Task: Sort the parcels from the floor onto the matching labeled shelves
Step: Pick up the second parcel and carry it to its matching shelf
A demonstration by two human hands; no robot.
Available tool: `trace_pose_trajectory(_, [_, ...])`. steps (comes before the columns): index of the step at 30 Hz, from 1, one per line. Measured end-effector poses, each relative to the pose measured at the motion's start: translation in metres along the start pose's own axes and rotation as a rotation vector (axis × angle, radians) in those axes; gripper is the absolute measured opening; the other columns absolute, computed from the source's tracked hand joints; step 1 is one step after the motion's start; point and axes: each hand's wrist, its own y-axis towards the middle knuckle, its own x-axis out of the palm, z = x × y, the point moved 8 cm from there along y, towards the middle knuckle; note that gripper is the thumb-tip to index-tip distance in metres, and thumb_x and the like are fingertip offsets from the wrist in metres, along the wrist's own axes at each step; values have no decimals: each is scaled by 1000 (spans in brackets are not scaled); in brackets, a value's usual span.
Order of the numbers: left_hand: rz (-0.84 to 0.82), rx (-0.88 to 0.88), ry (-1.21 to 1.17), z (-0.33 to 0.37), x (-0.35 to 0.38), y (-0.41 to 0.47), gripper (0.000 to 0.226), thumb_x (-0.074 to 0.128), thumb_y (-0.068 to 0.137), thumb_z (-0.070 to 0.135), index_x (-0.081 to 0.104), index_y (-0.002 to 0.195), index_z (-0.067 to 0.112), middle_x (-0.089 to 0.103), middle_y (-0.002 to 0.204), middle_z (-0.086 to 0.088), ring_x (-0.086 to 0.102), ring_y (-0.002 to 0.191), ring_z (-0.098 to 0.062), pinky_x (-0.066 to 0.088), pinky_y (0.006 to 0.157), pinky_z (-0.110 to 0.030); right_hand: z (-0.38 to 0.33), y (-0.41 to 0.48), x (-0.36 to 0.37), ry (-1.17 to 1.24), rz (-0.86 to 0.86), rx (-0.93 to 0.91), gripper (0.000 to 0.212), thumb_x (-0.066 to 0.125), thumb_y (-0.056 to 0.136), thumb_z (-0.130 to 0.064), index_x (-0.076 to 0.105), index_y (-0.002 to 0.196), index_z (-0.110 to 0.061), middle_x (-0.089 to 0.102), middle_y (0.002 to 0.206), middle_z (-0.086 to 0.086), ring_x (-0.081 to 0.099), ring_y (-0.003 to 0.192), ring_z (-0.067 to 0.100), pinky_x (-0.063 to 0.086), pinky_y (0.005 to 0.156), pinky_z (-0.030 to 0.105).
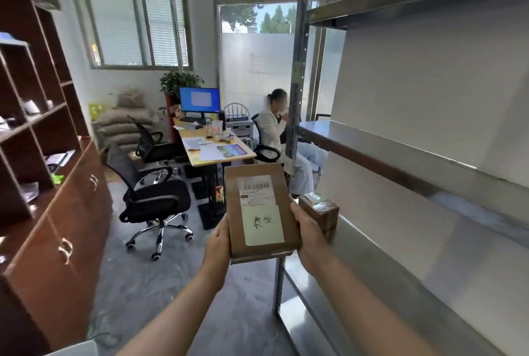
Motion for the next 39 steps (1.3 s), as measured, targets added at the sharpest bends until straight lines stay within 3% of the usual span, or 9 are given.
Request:
trace_pose_trajectory(4, [62,-44,6,3,-48,30,50,34,104,50,75,108,22,80,97,1,74,96,-19,55,89,-37,30,34,56,-14,-93,41,36,38,106,-32,62,133,-29,72,122,7,69,111,28,54,98,49])
trace_pose_trajectory(6, [76,-37,12,8,-72,48,53,32,103,53,74,113,23,80,100,1,74,99,-19,55,95,-40,40,48,83,-7,-92,67,35,38,106,-32,67,126,-28,75,116,7,72,105,27,56,93,46])
trace_pose_trajectory(9, [70,18,24,25,-102,77,48,32,103,53,73,112,28,79,101,5,73,97,-12,54,86,-32,52,73,121,-10,-90,118,38,40,106,-33,72,116,-15,76,110,12,75,95,27,59,77,39])
trace_pose_trajectory(13, [98,35,24,46,-142,122,47,34,103,52,74,108,28,78,98,6,71,93,-8,50,75,-24,64,107,174,-37,-137,135,41,36,106,-30,73,107,-12,74,113,16,70,104,34,57,86,45])
trace_pose_trajectory(19, [122,-25,-11,46,-191,184,51,36,104,48,71,118,15,76,112,-5,70,98,-14,51,74,-23,85,153,225,-51,-156,153,40,41,104,-31,71,118,-9,72,118,17,71,98,29,56,62,32])
trace_pose_trajectory(25, [124,-39,-13,41,-215,226,51,37,102,52,72,120,18,76,112,-2,70,105,-16,51,77,-24,107,190,250,-14,-166,176,42,38,105,-34,69,122,-12,73,117,14,70,104,31,57,77,39])
trace_pose_trajectory(29, [136,-38,4,30,-221,248,50,37,103,52,72,119,21,76,111,-1,70,105,-16,52,84,-28,119,214,256,-9,-180,190,42,34,106,-31,63,131,-16,72,121,14,69,107,32,58,65,33])
trace_pose_trajectory(35, [148,-72,33,21,-216,293,50,36,103,53,70,123,22,77,111,1,70,107,-18,51,101,-40,132,268,255,-9,-175,232,40,40,104,-33,68,125,-13,72,120,14,70,104,31,58,69,35])
trace_pose_trajectory(39, [158,-101,63,15,-206,330,54,35,101,57,73,119,24,78,107,2,71,105,-17,51,100,-39,142,320,249,-8,-163,255,40,43,102,-35,69,124,-14,70,124,14,65,115,35,57,64,33])
